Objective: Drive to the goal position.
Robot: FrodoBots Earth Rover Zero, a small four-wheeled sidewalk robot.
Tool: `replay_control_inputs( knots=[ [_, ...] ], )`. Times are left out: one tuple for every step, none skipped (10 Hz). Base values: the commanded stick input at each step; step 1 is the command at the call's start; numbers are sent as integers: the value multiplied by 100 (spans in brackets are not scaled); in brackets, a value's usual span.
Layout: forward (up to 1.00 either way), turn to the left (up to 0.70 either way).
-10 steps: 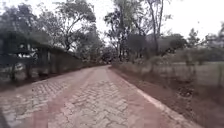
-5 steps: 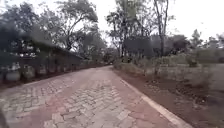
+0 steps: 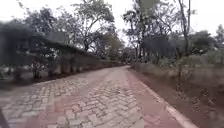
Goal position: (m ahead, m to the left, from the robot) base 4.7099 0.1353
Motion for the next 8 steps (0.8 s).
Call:
replay_control_inputs(
  knots=[
    [70,0],
    [70,0],
    [70,0],
    [70,0],
    [70,0],
    [70,0],
    [70,-18],
    [70,-30]
  ],
)
